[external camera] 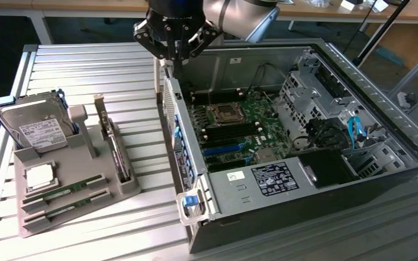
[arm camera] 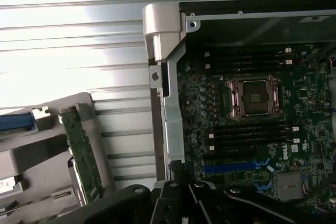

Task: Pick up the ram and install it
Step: 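Reach for the ram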

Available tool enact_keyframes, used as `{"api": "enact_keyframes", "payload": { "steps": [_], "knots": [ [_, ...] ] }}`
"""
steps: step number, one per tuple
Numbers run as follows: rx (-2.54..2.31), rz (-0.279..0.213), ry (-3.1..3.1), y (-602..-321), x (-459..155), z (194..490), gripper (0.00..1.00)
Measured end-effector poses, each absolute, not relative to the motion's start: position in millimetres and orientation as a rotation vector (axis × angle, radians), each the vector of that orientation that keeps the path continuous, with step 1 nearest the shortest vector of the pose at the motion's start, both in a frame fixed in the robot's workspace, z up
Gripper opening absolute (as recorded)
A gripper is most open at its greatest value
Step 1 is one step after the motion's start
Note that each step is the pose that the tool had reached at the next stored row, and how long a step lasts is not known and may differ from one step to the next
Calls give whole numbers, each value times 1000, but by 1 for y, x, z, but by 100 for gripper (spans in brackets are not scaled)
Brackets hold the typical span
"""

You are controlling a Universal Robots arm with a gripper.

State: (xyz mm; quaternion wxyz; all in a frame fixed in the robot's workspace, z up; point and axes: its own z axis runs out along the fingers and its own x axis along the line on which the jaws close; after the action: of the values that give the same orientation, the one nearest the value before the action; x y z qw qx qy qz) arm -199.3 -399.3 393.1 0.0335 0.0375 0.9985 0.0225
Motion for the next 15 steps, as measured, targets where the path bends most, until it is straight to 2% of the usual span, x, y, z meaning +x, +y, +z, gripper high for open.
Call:
{"api": "enact_keyframes", "payload": {
  "steps": [15],
  "knots": [
    [115,69,3072,-399,-233,392,11]
  ]
}}
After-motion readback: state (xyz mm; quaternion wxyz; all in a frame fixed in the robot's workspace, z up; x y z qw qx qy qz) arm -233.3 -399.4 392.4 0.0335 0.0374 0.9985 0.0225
